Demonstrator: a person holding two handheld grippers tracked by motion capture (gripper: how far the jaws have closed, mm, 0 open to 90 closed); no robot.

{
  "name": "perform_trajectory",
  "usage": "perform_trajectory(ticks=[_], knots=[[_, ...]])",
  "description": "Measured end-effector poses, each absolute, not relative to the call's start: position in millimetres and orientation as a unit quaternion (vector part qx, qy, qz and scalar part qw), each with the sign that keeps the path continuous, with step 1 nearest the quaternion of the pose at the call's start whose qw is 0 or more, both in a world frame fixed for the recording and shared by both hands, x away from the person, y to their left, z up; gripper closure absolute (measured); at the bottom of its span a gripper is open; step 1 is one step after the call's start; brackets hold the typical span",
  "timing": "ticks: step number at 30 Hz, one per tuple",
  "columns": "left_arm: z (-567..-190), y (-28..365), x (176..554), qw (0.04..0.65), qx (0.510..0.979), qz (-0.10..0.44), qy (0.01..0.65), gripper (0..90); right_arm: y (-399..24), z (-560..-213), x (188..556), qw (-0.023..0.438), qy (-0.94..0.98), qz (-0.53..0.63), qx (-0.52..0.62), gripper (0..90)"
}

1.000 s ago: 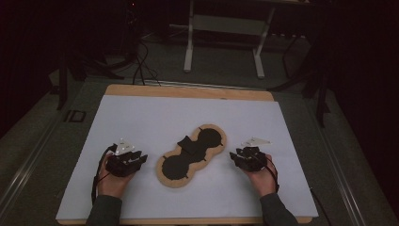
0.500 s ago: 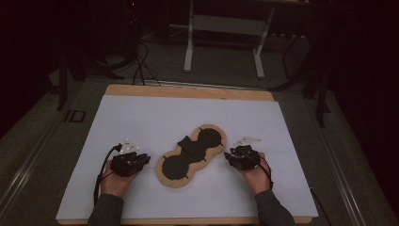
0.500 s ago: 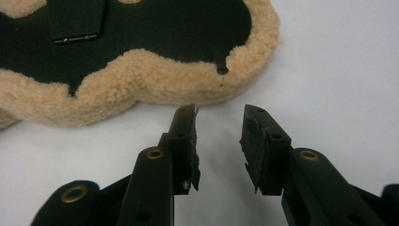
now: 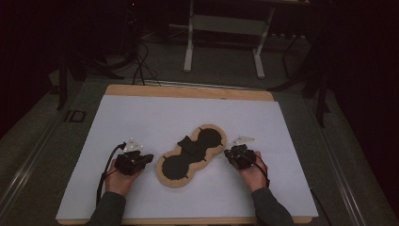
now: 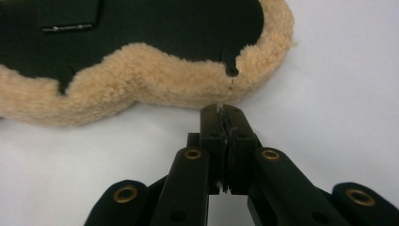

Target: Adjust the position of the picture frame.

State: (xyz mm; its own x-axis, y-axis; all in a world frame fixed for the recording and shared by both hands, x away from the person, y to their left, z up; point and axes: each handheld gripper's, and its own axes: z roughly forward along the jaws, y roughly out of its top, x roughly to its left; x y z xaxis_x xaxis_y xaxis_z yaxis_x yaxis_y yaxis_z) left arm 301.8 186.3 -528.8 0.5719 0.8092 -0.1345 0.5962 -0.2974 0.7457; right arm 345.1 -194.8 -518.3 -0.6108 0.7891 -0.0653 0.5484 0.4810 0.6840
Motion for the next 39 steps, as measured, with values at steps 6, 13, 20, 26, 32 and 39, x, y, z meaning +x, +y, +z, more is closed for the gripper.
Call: perform_trajectory(ticks=[6,13,20,26,32,39], knots=[[-528,182,304,0.396,0.796,0.139,0.436,89.8,-193,-524,350,0.188,0.841,0.305,0.406,88.9],[-533,165,308,0.376,0.814,0.14,0.42,89.6,-192,-526,353,0.188,0.842,0.298,0.409,88.9],[-536,162,309,0.367,0.819,0.139,0.418,89.7,-191,-528,357,0.183,0.842,0.295,0.412,88.9],[-537,162,310,0.365,0.819,0.138,0.42,88.7,-189,-529,360,0.178,0.836,0.303,0.421,88.9],[-539,162,311,0.363,0.82,0.136,0.422,89.1,-186,-528,362,0.177,0.837,0.3,0.422,89.0],[-540,161,309,0.365,0.819,0.132,0.423,90.0,-186,-528,363,0.176,0.837,0.299,0.422,89.3]])
